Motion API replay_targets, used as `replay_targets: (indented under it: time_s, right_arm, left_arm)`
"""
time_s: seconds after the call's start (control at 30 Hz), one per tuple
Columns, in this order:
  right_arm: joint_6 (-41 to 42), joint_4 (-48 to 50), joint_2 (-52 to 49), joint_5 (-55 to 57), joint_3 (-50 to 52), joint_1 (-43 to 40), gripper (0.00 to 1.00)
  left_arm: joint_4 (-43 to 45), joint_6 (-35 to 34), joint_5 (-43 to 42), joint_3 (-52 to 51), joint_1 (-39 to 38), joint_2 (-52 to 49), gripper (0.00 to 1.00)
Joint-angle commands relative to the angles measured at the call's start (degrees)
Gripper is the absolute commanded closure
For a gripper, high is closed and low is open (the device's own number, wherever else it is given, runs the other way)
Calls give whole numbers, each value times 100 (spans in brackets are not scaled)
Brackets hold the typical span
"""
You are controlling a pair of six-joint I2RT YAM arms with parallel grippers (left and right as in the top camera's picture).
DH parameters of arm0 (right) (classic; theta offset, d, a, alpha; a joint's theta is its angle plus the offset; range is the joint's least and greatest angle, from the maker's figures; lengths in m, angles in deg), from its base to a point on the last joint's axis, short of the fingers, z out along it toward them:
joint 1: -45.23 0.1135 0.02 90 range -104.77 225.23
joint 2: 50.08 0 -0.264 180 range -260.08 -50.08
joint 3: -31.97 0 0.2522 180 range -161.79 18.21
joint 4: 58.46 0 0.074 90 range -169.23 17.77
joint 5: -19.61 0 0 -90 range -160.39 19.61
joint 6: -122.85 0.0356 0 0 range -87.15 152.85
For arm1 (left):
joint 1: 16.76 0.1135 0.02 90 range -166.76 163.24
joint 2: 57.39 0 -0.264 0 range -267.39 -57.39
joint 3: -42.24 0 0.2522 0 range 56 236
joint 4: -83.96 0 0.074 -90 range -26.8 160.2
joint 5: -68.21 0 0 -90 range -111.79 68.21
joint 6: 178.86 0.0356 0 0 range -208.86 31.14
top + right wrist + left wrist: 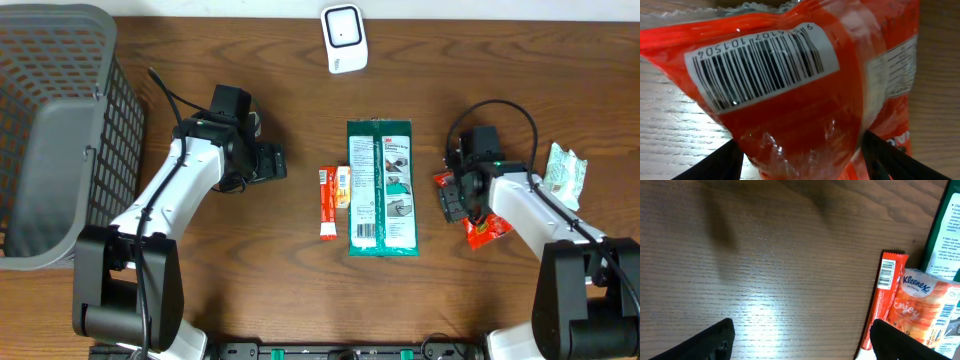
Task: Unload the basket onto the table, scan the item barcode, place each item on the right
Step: 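Lift the red snack bag and turn it with the right gripper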
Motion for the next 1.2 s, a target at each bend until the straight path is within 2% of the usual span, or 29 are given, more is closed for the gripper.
replay_targets:
  time_s: [0.0, 0.13, 0.33, 0.43, 0.5, 0.63, 0.67, 0.73, 0.83, 1.07, 1.17]
  right_arm:
    - [81, 13, -66, -396, 229, 31, 32]
    - [87, 92, -63, -920, 225, 31, 52]
    - [299, 118, -59, -1073, 42, 31, 55]
    - [684, 118, -59, -2022, -317, 31, 52]
    - [951, -81, -59, -2514, -656, 31, 47]
    - [911, -1174, 9, -2529, -1604, -17, 42]
    - [859, -1617, 24, -2527, -2059, -57, 34]
    - [553, -1947, 24, -2476, -2398, -129, 28]
    - [339, -1974, 11, -2297, -2463, -310, 20]
    - [70, -1731, -227, -2310, -2031, -920, 20]
    - [-264, -1370, -251, -2312, -1471, -1119, 21]
  left_arm:
    - [-17, 72, -48, 57, 20, 114, 13]
    - [-17, 72, -48, 57, 20, 114, 13]
    - [-17, 72, -48, 57, 20, 114, 13]
    - [-15, 72, -48, 57, 20, 114, 13]
    - [-15, 72, -48, 57, 20, 114, 13]
    - [-15, 72, -48, 57, 20, 114, 13]
    - [-17, 72, -48, 57, 20, 114, 13]
    - [-17, 72, -48, 57, 20, 114, 13]
    - [-15, 72, -50, 57, 20, 114, 13]
    - [-15, 72, -48, 57, 20, 114, 13]
    - [-17, 72, -50, 57, 20, 114, 13]
